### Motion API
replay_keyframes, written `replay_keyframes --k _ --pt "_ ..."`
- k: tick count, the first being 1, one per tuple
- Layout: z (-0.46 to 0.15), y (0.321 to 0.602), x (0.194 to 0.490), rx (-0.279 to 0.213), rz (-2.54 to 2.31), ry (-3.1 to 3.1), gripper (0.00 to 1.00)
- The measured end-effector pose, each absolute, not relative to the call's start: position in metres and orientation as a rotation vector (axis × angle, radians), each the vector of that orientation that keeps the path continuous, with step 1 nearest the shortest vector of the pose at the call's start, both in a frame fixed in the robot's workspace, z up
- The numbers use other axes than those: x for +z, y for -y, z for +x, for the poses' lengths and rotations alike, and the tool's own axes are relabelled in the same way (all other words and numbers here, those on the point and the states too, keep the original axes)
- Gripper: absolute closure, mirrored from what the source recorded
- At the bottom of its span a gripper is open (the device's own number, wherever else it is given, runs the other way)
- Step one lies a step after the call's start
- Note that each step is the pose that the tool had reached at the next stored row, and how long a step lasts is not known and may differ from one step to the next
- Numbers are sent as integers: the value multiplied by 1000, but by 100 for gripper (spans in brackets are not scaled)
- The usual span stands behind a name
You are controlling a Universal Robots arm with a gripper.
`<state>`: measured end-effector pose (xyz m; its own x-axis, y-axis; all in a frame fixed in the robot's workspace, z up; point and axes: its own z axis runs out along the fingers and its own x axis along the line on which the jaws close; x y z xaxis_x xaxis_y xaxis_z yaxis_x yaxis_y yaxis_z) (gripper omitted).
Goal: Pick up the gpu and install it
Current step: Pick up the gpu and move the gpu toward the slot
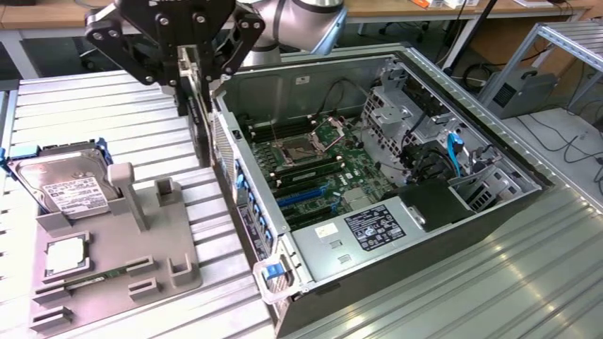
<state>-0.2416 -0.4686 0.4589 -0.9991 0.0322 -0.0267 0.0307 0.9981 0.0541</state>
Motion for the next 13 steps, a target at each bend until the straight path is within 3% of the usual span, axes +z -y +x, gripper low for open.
replay_keyframes --k 13 --pt "-186 468 459 83 49 -3113 73"
